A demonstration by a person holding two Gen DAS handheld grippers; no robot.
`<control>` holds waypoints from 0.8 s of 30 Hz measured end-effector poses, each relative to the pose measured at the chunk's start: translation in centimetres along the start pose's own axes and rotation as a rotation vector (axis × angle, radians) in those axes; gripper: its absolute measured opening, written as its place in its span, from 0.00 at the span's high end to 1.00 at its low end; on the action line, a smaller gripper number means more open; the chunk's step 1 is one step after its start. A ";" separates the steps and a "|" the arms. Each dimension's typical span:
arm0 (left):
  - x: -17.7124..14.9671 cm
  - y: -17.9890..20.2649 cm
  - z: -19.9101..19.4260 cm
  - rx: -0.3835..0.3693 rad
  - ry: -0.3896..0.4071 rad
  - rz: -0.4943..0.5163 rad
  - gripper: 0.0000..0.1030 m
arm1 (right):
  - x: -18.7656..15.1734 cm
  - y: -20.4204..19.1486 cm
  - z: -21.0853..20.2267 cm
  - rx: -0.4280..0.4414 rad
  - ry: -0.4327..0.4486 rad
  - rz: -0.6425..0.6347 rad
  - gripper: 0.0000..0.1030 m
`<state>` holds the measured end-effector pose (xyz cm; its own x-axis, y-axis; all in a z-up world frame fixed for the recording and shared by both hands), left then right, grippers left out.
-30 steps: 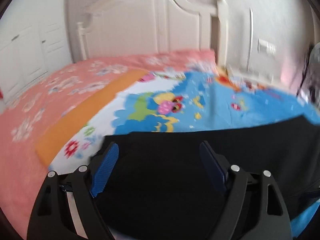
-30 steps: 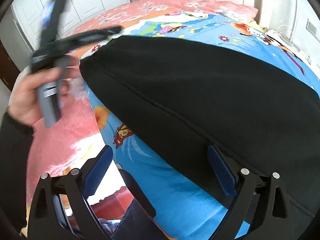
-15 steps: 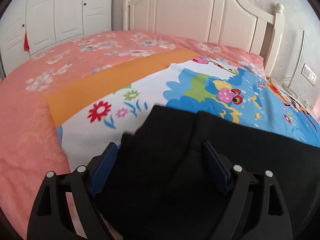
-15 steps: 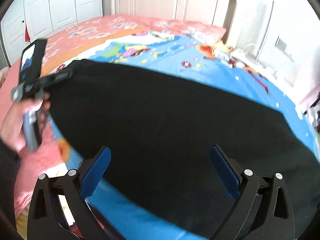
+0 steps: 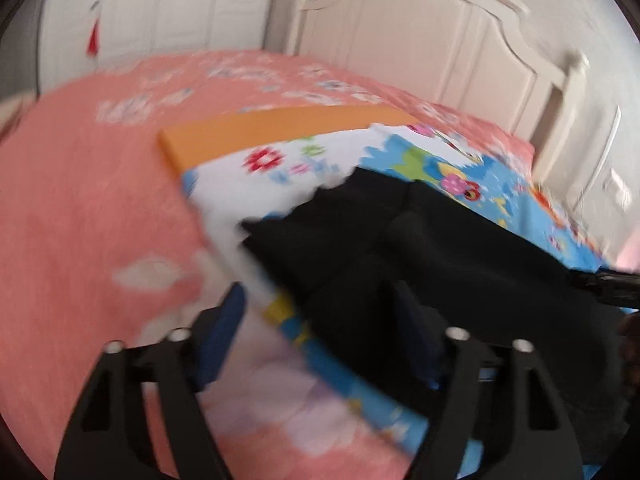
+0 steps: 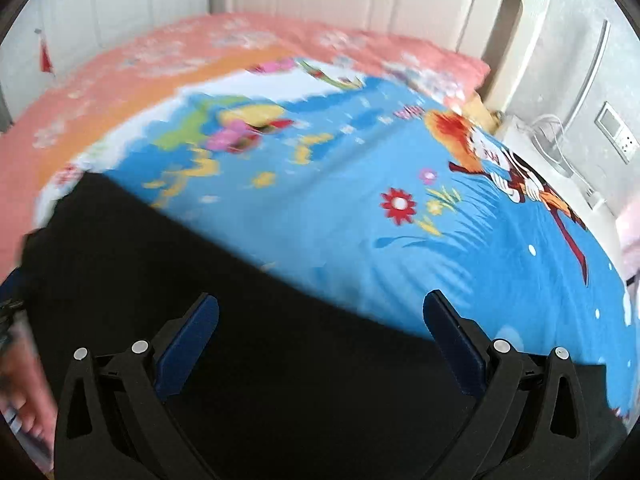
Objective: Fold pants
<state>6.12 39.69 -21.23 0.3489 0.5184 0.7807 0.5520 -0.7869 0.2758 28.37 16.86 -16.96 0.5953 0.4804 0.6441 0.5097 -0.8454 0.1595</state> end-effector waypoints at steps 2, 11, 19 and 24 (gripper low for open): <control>-0.1 -1.5 -0.2 -0.053 -0.006 -0.067 0.39 | -0.6 0.8 1.4 0.039 0.004 0.008 0.04; 0.4 -3.5 -1.3 -0.064 0.091 -0.229 0.53 | -1.5 2.1 2.2 0.129 0.033 0.084 0.04; 2.0 -4.2 2.8 -0.145 -0.025 -0.215 0.72 | -1.5 1.8 2.0 0.107 0.046 0.072 0.04; 0.9 -6.5 4.0 -0.132 0.027 -0.292 0.62 | -1.5 1.8 1.9 0.106 0.047 0.071 0.04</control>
Point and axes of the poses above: each gripper's, at about its wrist camera, not at the fingertips, and z roughly the way its jaws point, y to its right, x to its top, the point moved 3 cm from there along z, roughly the way its jaws point, and after that the axes turned 7 degrees about y, right-handed, at the moved point
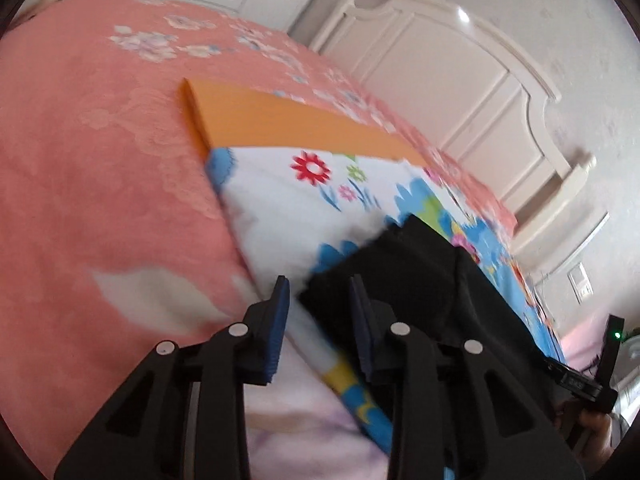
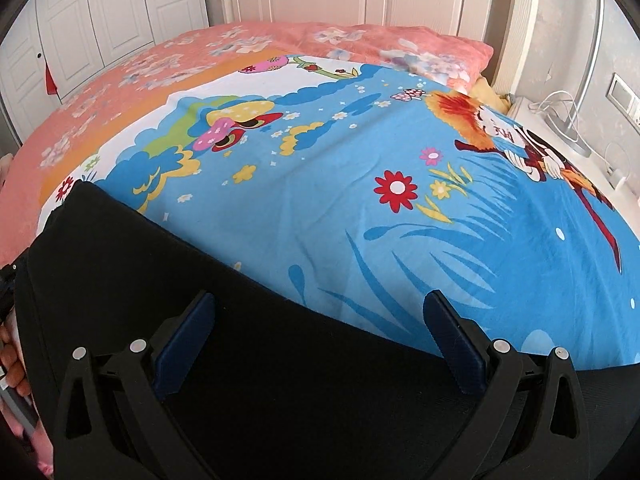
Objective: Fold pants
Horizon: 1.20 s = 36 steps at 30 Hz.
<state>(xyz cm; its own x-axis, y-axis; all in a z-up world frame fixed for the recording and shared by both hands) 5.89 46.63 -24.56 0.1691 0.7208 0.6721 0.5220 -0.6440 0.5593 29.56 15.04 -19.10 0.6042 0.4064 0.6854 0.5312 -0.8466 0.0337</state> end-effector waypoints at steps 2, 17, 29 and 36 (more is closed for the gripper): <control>-0.6 -1.4 0.3 -0.037 0.004 -0.073 0.59 | 0.0 0.0 0.0 0.001 0.000 0.001 0.04; -1.2 -2.5 0.2 -0.093 0.033 -0.103 0.57 | -0.4 -18.5 -2.2 0.372 -0.020 -0.359 0.25; -0.5 1.2 -3.2 -0.114 0.107 -0.006 0.51 | -1.0 -18.0 -0.1 0.336 -0.042 -0.296 0.26; -1.2 1.0 -0.7 -0.177 -0.067 -0.178 0.60 | 0.3 -13.1 -0.2 0.340 0.017 0.005 0.26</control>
Point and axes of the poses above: each gripper's, at about its wrist camera, not at the fingertips, and z roughly the way its jaws point, y to its right, x to its top, the point moved 3 cm from there along z, roughly the way its jaws point, and after that the axes turned 7 degrees about y, right-handed, at the moved point
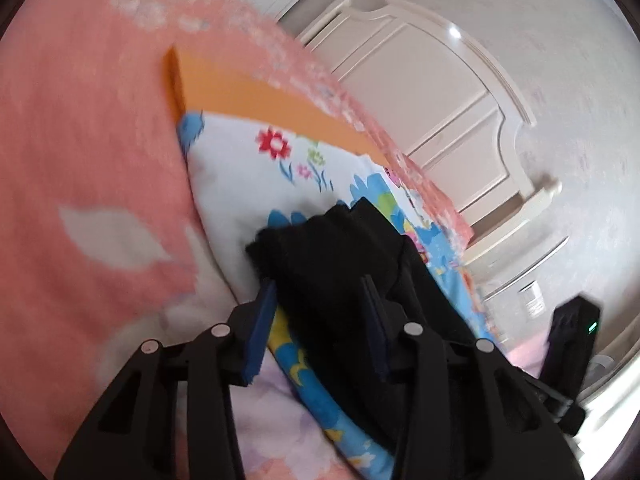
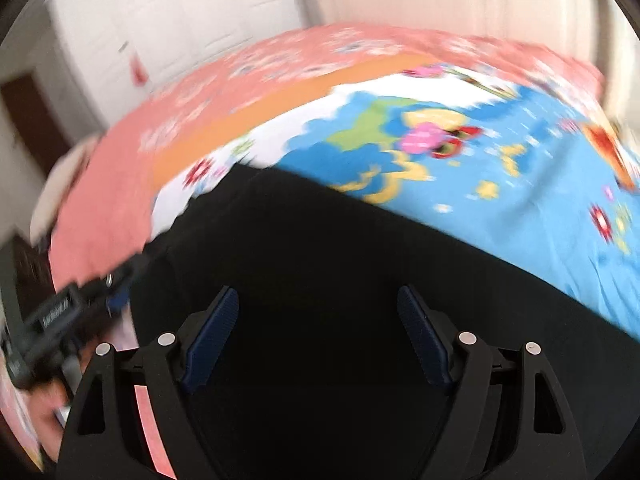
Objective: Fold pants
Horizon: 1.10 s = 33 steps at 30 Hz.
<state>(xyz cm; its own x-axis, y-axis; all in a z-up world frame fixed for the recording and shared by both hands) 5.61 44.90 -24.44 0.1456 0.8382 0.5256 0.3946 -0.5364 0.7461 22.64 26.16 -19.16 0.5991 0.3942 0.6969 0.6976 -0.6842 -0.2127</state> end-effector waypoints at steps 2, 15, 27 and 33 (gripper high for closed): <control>0.4 -0.8 0.5 -0.003 -0.040 -0.086 0.60 | 0.1 -0.2 0.1 -0.029 0.000 -0.017 0.26; 1.0 -3.2 1.2 -0.073 -0.100 -0.309 0.63 | -1.4 7.8 -7.0 -0.233 0.120 0.306 0.13; 2.4 0.0 1.1 -0.063 -0.068 -0.172 0.88 | -3.6 11.5 -7.9 -0.540 -0.058 0.094 0.13; 1.6 6.2 -1.7 0.001 0.006 0.139 0.89 | -3.9 11.5 -7.8 -0.539 -0.042 0.068 0.11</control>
Point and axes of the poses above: each gripper's, at about its wrist camera, not at the fingertips, and z roughly the way its jaws point, y to its right, x to its top, the point moved 3 cm from there along z, roughly the way its jaws point, and after that the axes turned 7 degrees about y, right-handed, at the moved point
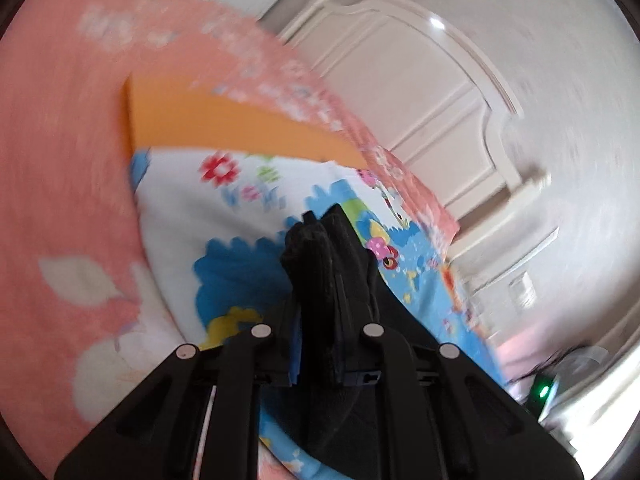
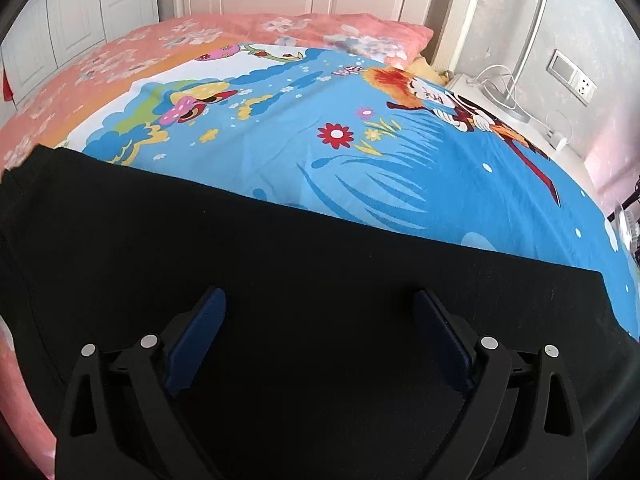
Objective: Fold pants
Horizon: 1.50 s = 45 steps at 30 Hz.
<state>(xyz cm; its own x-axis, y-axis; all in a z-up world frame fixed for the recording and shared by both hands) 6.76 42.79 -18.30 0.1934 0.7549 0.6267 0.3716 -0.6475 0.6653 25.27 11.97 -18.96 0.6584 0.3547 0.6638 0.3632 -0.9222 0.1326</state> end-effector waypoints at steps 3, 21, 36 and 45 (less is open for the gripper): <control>-0.7 4.6 -1.6 0.035 0.053 0.207 0.89 | 0.1 0.6 0.0 0.052 -0.010 0.043 0.04; -26.8 21.7 -2.2 0.085 0.127 1.502 0.89 | -2.4 9.5 -1.4 1.029 -0.291 0.832 0.04; -26.6 24.6 -5.5 -0.001 0.173 1.493 0.89 | -1.4 3.8 -0.5 1.062 -0.385 0.719 0.58; -29.1 29.9 -7.3 -0.204 0.194 1.442 0.70 | -0.4 10.1 -4.9 0.878 -0.199 0.556 0.79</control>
<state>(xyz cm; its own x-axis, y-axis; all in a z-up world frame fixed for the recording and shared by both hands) 5.66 0.69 -13.65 0.1495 -0.5582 0.8161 -0.1680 -0.8277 -0.5354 25.43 1.79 -14.28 0.9460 0.0088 0.3241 0.2740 -0.5562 -0.7845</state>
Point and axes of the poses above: each gripper's, at about its wrist camera, not at the fingertips, and z roughly the way its jaws point, y to its right, x to its top, the point moved 3 cm from there along z, roughly the way its jaws point, and after that the axes turned 7 degrees about y, right-handed, at the moved point
